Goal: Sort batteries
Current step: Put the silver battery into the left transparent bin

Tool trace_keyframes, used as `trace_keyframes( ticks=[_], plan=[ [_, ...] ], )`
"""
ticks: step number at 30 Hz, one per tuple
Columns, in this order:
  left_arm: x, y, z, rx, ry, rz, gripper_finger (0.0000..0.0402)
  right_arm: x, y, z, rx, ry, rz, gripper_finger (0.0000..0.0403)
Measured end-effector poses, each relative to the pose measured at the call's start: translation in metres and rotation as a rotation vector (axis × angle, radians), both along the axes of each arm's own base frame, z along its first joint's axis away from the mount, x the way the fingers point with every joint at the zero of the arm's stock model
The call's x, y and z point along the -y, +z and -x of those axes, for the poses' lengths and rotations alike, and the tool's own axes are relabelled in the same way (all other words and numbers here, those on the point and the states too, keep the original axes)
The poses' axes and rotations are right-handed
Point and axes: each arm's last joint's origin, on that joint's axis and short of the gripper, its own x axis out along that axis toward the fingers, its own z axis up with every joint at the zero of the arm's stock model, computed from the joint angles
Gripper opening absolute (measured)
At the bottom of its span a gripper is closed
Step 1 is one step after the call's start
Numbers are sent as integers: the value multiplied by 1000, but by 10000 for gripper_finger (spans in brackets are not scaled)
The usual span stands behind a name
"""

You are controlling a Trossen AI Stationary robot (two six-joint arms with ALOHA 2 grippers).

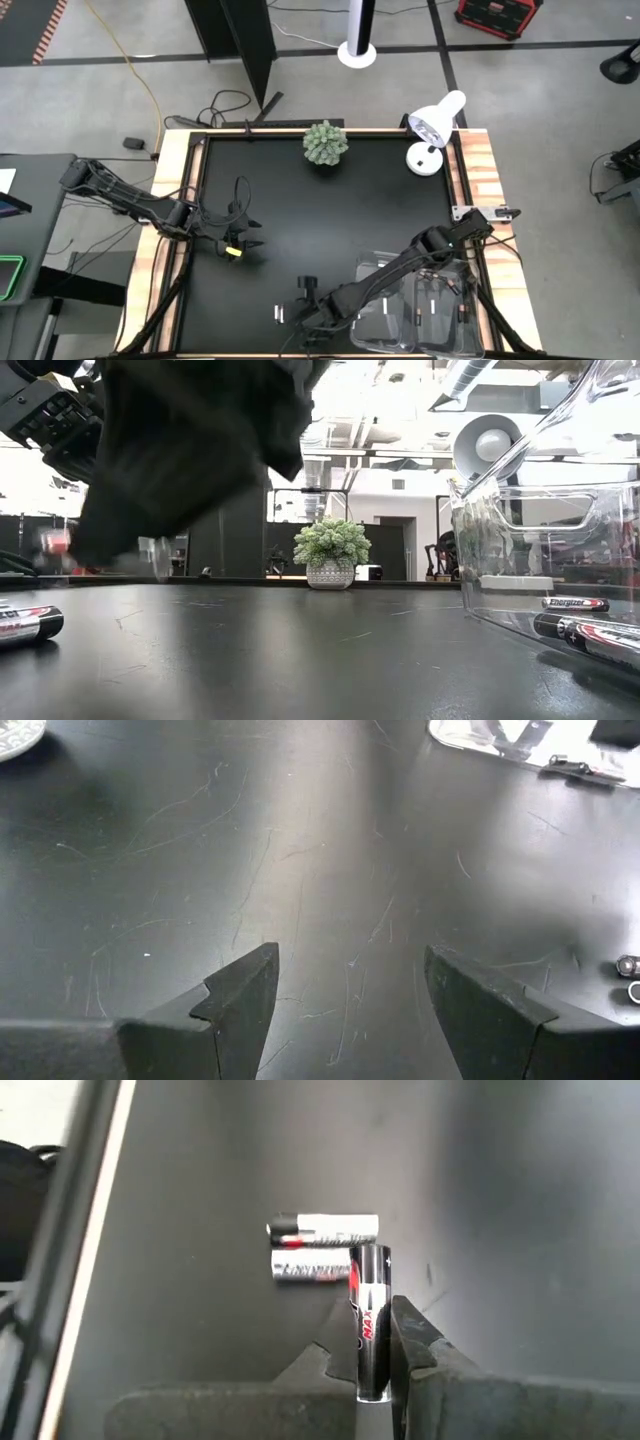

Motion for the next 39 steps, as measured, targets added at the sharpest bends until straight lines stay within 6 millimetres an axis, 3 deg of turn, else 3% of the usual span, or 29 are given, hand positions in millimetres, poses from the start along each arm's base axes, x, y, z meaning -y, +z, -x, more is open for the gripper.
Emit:
trace_keyframes(
  ticks=[14,20,30,39],
  plan=[
    [0,0,0,0,-1,-3,247,-1,105,32,175,225,127,18],
    [0,0,0,-1,-4,-6,247,-11,137,49,254,314,155,18],
    [0,0,0,-1,-4,-6,247,-20,139,55,273,329,139,19],
    [0,0,0,-1,-3,-5,247,0,129,52,157,98,31,19]
  ],
)
